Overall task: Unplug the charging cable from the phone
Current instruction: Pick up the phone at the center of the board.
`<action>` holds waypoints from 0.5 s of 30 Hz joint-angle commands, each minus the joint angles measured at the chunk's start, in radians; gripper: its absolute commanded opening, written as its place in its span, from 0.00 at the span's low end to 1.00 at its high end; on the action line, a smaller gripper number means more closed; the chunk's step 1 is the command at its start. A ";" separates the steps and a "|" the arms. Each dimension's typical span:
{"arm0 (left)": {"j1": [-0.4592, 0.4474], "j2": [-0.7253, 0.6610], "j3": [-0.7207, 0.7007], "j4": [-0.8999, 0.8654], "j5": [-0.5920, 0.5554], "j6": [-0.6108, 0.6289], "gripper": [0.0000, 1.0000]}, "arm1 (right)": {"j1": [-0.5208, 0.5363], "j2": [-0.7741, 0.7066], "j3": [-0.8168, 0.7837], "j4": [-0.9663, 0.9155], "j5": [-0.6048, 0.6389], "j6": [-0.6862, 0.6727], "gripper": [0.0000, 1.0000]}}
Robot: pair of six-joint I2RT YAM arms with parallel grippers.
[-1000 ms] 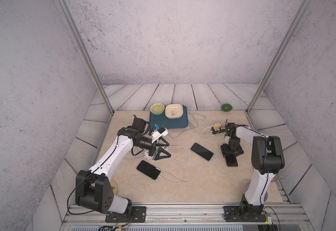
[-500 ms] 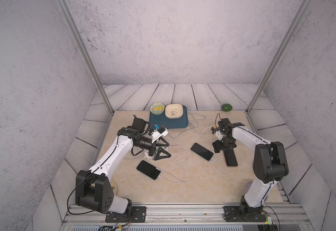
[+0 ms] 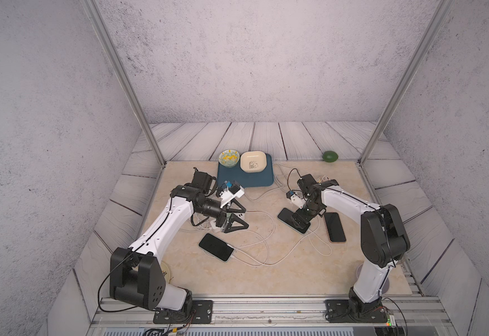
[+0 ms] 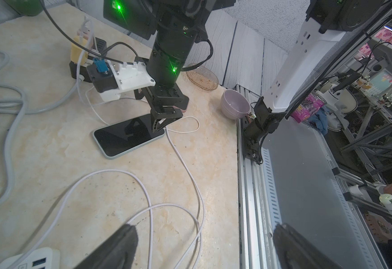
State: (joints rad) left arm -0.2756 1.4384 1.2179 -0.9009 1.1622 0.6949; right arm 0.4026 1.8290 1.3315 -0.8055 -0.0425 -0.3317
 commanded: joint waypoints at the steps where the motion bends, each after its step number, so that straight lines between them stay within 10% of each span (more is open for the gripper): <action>1: 0.010 -0.014 -0.012 -0.012 -0.001 0.001 0.98 | 0.010 0.030 0.018 0.033 -0.026 -0.047 0.99; 15: 0.010 -0.015 -0.016 -0.001 -0.012 -0.009 0.98 | 0.018 0.161 0.084 0.031 -0.032 -0.050 0.99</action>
State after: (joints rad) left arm -0.2749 1.4384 1.2125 -0.8925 1.1473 0.6876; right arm 0.4141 1.9659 1.3899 -0.7540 -0.0608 -0.3759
